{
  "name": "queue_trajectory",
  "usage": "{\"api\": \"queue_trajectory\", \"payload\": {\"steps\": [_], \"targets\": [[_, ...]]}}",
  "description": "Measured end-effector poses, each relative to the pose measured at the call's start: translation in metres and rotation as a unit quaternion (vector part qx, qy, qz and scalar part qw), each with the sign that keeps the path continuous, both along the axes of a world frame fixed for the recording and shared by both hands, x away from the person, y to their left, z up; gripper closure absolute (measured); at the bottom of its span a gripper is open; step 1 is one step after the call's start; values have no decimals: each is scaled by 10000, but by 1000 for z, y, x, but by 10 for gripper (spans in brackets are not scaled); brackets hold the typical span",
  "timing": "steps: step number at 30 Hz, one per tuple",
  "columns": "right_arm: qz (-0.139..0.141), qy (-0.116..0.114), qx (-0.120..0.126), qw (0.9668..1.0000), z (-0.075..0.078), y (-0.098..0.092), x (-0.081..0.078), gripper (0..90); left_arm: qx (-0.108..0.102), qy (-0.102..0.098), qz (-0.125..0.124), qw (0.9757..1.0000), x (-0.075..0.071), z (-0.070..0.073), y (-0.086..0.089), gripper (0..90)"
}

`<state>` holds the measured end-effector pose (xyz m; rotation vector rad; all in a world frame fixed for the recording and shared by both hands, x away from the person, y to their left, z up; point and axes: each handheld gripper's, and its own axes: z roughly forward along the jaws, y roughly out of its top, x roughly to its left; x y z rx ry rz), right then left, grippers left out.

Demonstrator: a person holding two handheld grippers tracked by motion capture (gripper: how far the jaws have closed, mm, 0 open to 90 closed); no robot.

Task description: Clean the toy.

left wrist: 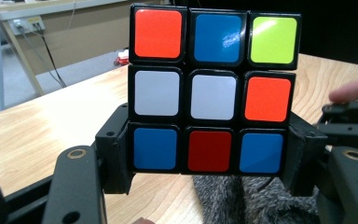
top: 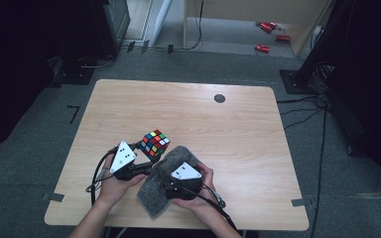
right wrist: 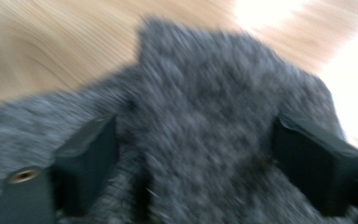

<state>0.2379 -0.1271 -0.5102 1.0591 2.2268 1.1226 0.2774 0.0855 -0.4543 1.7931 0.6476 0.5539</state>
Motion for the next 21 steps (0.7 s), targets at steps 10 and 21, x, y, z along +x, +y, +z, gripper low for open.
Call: {"api": "queue_trajectory", "payload": {"steps": [10, 21], "targets": [[69, 243, 13, 9997, -1, -32, 8, 779, 74, 159, -201, 9996, 0, -1, -4, 351], [-85, -1033, 1270, 9865, 49, -90, -16, 816, 508, 218, -535, 9970, -5, -11, -23, 351]]}}
